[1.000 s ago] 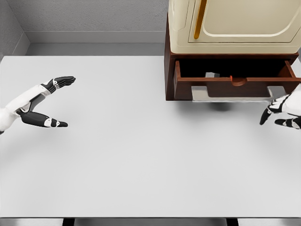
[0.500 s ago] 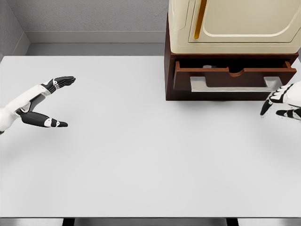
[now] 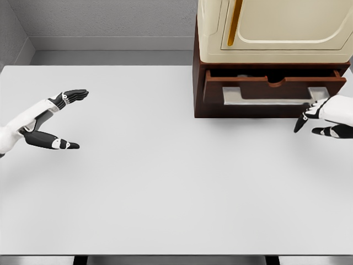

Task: Put the switch into the drawer with left arm, and close the drawer with right arm

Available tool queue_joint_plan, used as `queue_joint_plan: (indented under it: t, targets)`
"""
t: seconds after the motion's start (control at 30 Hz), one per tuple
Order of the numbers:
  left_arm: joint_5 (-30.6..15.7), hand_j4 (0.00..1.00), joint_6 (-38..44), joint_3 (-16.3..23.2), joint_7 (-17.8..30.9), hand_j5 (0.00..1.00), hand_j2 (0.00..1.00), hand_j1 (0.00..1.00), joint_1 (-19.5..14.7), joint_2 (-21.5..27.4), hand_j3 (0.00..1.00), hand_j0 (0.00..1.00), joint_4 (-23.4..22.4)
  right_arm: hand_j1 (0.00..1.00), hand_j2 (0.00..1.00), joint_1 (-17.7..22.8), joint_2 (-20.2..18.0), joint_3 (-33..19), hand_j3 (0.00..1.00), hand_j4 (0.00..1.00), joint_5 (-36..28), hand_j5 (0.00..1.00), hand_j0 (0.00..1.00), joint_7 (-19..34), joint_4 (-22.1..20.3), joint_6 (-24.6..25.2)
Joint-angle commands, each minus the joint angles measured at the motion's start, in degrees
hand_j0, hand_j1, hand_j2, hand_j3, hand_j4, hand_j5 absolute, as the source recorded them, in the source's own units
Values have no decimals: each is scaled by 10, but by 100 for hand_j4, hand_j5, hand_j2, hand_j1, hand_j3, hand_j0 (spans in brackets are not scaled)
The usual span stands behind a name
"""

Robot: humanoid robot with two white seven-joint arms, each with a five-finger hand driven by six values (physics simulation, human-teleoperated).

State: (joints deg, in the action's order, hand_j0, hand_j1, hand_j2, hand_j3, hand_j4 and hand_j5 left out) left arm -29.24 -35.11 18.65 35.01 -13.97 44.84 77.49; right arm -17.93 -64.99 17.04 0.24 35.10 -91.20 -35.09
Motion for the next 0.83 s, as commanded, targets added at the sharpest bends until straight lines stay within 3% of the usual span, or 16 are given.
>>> queue_joint_plan:
  t: [0.0,0.1,0.4,0.7,0.77,0.8]
  targets:
    - [-5,100,1,0,0,100,100,100,0,1,100,100,0,56,56,-3,6,11,56,56,-1,56,56,-1,15,1]
    - [-5,100,1,0,0,100,100,100,0,1,100,100,0,57,57,-49,17,56,57,57,0,57,57,-1,37,1]
    - [-5,100,1,0,0,100,100,100,0,1,100,100,0,58,58,-106,41,101,58,58,8,58,58,-1,79,1]
    - [-2,100,1,-8,0,100,100,100,0,4,100,100,-16,60,60,-103,38,110,60,60,18,60,60,-1,74,1]
    - [0,100,1,-7,0,100,100,100,0,3,100,100,-18,65,65,-69,8,109,65,65,20,65,65,-1,31,1]
    - [1,100,1,-7,0,100,100,100,0,3,100,100,-18,84,84,-59,0,109,84,84,22,84,84,-1,2,1]
